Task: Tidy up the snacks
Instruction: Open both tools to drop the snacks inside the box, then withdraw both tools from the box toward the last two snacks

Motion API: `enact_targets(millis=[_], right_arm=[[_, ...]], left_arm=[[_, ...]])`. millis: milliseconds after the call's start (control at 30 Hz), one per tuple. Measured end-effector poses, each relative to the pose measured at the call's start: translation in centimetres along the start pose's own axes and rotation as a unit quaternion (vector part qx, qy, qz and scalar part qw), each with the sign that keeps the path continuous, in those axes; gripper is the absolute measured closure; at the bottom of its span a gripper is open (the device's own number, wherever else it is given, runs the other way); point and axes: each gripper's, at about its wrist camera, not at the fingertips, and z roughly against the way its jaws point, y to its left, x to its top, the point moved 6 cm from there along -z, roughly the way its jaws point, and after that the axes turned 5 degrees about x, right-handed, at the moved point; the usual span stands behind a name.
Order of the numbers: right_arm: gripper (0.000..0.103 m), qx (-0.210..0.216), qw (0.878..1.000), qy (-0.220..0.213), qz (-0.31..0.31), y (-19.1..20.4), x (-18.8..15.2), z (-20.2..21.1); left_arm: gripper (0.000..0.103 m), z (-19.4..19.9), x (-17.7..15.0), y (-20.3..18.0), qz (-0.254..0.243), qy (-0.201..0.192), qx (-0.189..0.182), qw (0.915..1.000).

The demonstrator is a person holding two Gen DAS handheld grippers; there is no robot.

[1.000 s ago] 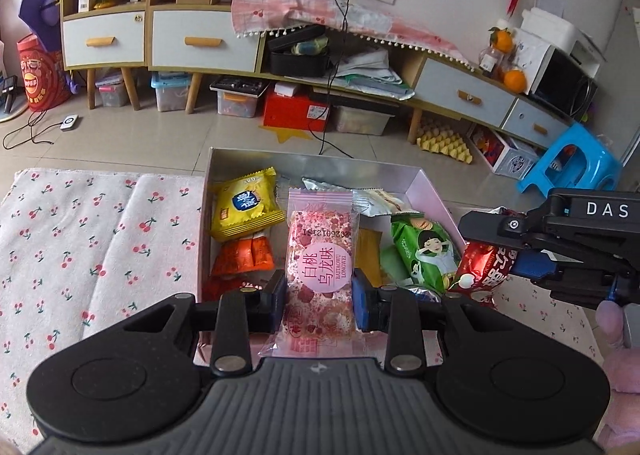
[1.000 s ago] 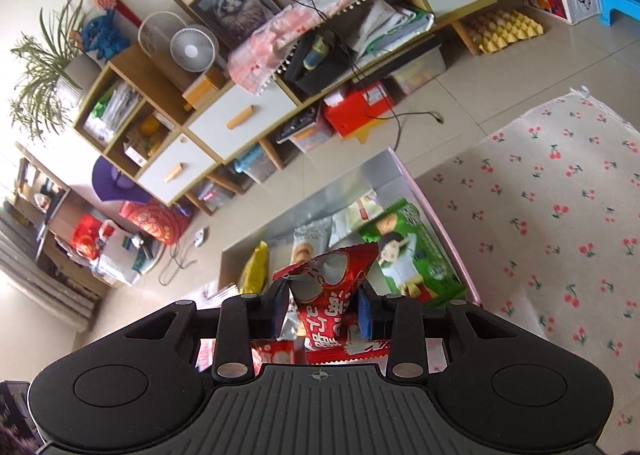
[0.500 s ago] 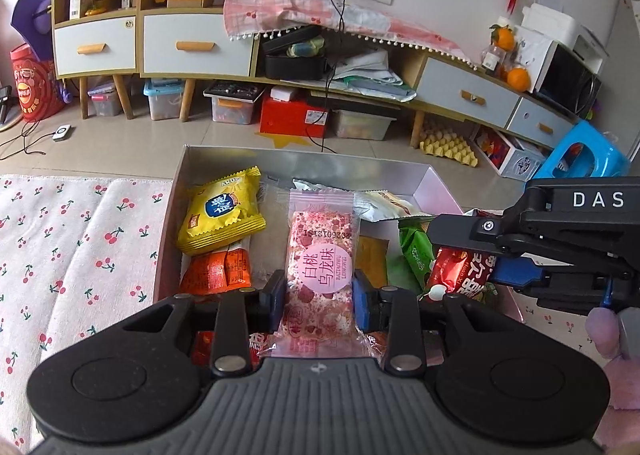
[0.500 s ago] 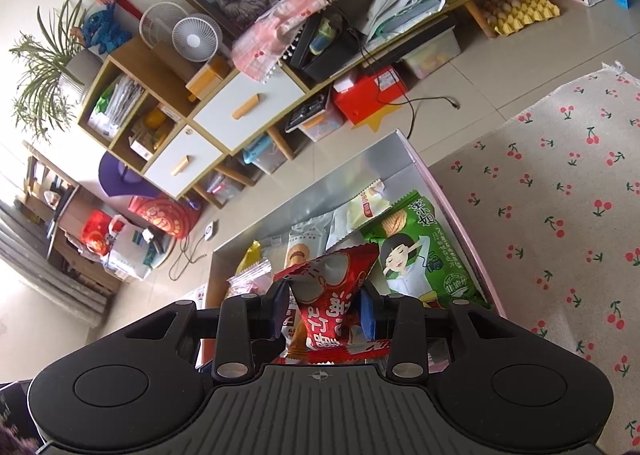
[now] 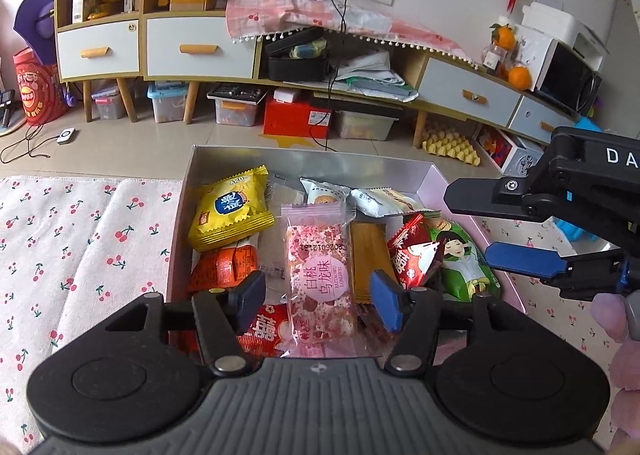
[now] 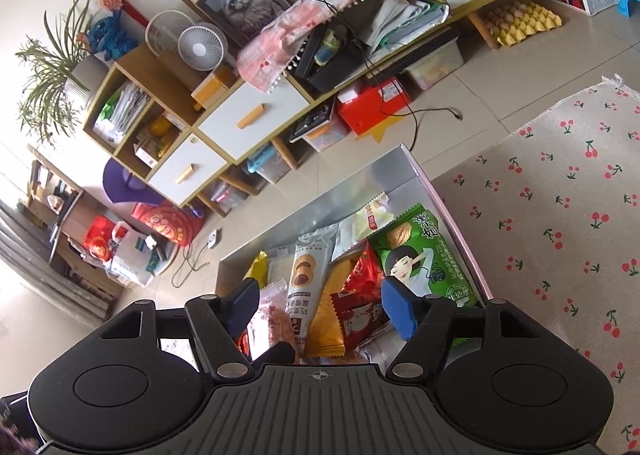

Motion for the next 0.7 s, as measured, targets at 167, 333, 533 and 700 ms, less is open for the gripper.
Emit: enact_targets(millis=[167,333,533,700], right_arm=[[0.027,-0.016,1.000,0.005,0.002,0.1,-0.2,1.4],[0.023,-0.032,0.999,0.018,0.001,0.1,-0.5,2.8],[0.021,-0.040,0.999,0.009,0.011,0.8,-0.9,5.2],[0.020,-0.039,0.999,-0.005,0.015,1.6,-0.6,7.0]], left_arm=[[0.032,1.3,0.0,0.2,-0.009,0.004,0.004,0.9999],[0.020,3.0,-0.5,0.7,-0.019,0.011,0.011,0.9997],[0.012,4.7,-0.7,1.8,-0.014,0.006,0.024,0.9996],[0.011,6.1,-0.3,2.8,0.001,-0.001,0.034,0.9994]])
